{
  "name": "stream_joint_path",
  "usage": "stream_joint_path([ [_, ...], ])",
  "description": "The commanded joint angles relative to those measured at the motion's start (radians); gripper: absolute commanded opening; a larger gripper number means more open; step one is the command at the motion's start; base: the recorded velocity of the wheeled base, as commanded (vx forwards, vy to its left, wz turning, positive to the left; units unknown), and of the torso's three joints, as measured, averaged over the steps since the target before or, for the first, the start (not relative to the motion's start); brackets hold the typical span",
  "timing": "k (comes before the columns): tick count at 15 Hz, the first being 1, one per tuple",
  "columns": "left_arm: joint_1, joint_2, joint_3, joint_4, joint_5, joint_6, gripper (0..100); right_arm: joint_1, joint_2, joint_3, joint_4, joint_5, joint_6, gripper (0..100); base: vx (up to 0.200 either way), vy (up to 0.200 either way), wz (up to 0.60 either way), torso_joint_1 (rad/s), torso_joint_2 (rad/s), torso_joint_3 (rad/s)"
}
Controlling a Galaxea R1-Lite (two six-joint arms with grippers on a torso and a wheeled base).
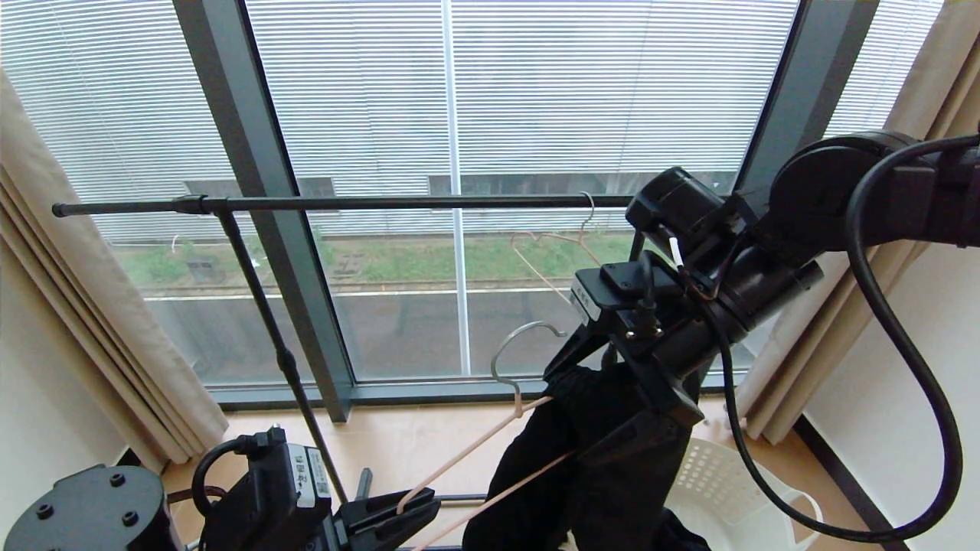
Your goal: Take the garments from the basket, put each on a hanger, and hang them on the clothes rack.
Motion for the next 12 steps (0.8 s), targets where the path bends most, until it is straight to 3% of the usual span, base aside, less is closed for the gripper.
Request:
stream_joint_path([
  [1,0.000,0.002,-0.001,0.000,0.000,0.000,0,0.001,0.002,-0.003,-0.001,0.000,0.000,0,0.000,0.000,0.00,0.000,0.00,0.000],
  [12,0.006,0.008,0.000,0.000,-0.026,0.000,0,-0.005,-0.022,0.005,0.005,0.000,0.000,0,0.000,0.000,0.00,0.000,0.00,0.000],
])
